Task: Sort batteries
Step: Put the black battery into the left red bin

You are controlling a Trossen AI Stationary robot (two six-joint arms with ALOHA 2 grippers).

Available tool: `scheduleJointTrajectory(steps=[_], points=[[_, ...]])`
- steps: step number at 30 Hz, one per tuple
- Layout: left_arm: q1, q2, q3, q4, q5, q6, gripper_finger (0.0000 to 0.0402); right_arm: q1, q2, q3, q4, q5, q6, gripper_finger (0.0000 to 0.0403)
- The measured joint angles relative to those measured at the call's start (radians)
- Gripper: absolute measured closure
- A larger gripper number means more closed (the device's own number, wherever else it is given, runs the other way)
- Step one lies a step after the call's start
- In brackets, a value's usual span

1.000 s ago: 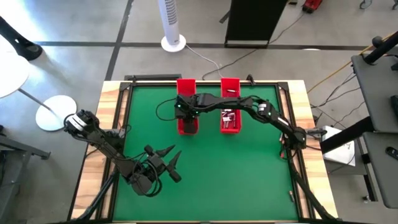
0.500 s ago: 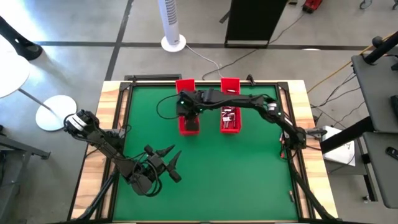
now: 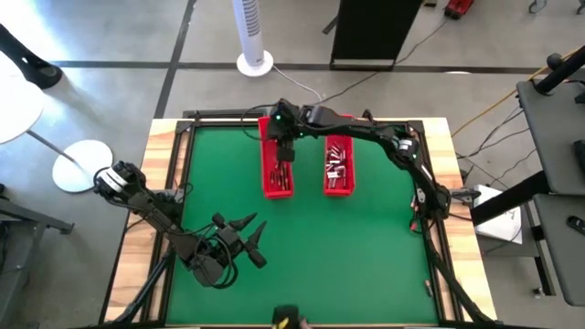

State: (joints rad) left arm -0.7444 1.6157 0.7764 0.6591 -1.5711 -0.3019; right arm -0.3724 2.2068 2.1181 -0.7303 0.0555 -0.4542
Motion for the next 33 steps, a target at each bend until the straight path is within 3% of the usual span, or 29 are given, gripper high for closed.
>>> scheduleJointTrajectory(steps=[9,16,22,33], points=[[0.005,0.000,-0.007,-0.003,0.000,0.002,0.0253,-0.088,0.067,-0.002,0.009,0.001,0.045,0.0272],[0.019,0.000,-0.016,-0.003,0.000,0.001,0.0253,-0.086,0.063,0.003,-0.053,0.075,0.055,0.0272],[0.027,0.000,-0.018,-0.002,0.000,-0.006,0.0253,-0.083,0.059,0.018,-0.152,0.079,0.071,0.0259],[0.027,0.000,-0.020,-0.003,0.000,-0.010,0.0253,-0.058,0.013,0.018,-0.154,0.076,0.076,0.0239]])
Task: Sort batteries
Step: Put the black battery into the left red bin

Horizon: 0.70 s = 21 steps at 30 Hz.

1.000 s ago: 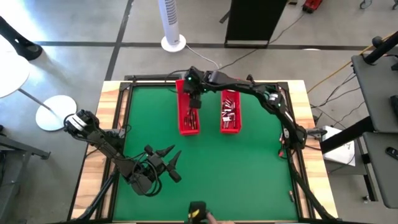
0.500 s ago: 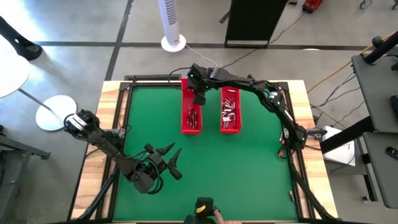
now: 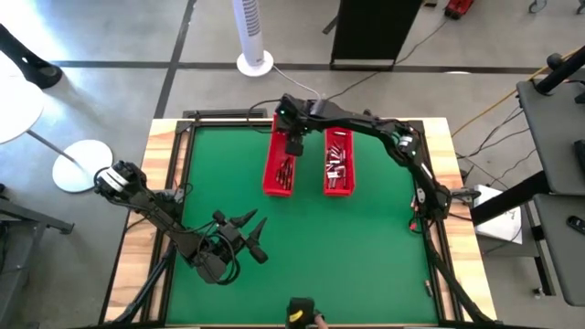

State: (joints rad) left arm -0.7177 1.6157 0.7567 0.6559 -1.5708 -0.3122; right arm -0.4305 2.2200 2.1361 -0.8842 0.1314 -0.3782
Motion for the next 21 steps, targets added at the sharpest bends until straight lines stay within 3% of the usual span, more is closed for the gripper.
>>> scheduleJointTrajectory(steps=[10,16,21], points=[[0.000,0.001,0.000,-0.005,0.001,-0.011,0.0253,0.103,-0.281,-0.079,-0.053,-0.032,0.042,0.0225],[0.014,0.015,0.000,-0.009,0.027,0.012,0.0253,0.269,-0.560,-0.378,-0.005,-0.023,0.135,0.0227],[0.068,0.015,0.020,-0.005,0.188,0.072,0.0253,0.460,-0.792,-0.657,0.092,0.078,0.271,0.0221]])
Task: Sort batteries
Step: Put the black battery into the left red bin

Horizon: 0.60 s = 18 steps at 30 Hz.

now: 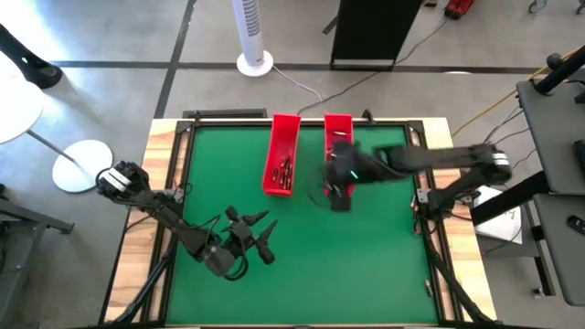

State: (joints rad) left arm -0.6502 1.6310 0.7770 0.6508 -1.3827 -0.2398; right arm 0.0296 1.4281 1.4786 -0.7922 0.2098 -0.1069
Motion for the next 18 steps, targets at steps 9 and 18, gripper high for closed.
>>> scheduleJointTrajectory(steps=[9,18], points=[[0.151,0.046,0.130,0.001,0.441,0.022,0.0253,0.333,-0.300,-0.365,0.029,0.170,0.303,0.0217],[0.200,0.282,0.420,-0.036,0.484,0.177,0.0253,0.544,-0.396,-0.527,-0.179,0.161,0.797,0.0209]])
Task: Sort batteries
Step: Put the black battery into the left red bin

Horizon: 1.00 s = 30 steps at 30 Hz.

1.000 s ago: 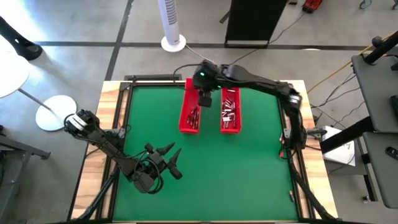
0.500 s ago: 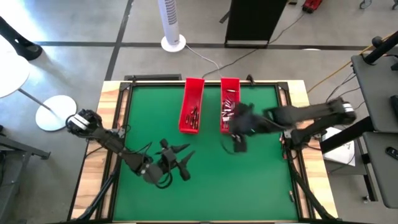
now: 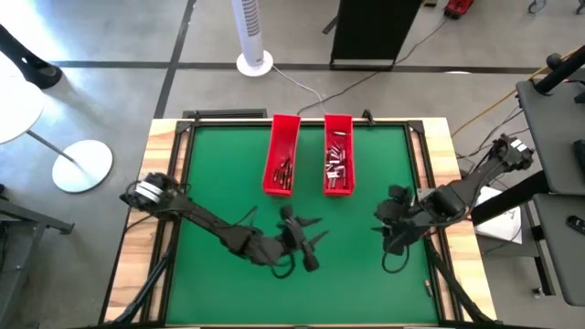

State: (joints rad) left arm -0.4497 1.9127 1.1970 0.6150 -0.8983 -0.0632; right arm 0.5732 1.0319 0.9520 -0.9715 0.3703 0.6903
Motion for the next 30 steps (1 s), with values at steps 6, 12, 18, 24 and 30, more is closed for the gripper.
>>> scheduleJointTrajectory(steps=[6,12,18,24,30], points=[[-0.003,0.049,0.139,-0.199,0.105,0.044,0.0253,0.003,0.094,0.025,-0.167,-0.154,0.184,0.0180],[0.012,0.028,0.078,-0.178,0.210,0.024,0.0253,0.003,0.214,0.070,-0.266,-0.288,0.253,0.0145],[0.018,0.008,0.040,-0.109,0.317,0.030,0.0253,-0.006,0.271,0.031,-0.305,-0.445,0.310,0.0104],[-0.003,-0.015,0.043,-0.109,0.336,0.048,0.0253,-0.037,0.298,-0.039,-0.307,-0.527,0.274,0.0066],[-0.017,-0.017,0.060,-0.112,0.336,0.077,0.0253,-0.116,0.344,-0.126,-0.309,-0.536,0.168,0.0049]])
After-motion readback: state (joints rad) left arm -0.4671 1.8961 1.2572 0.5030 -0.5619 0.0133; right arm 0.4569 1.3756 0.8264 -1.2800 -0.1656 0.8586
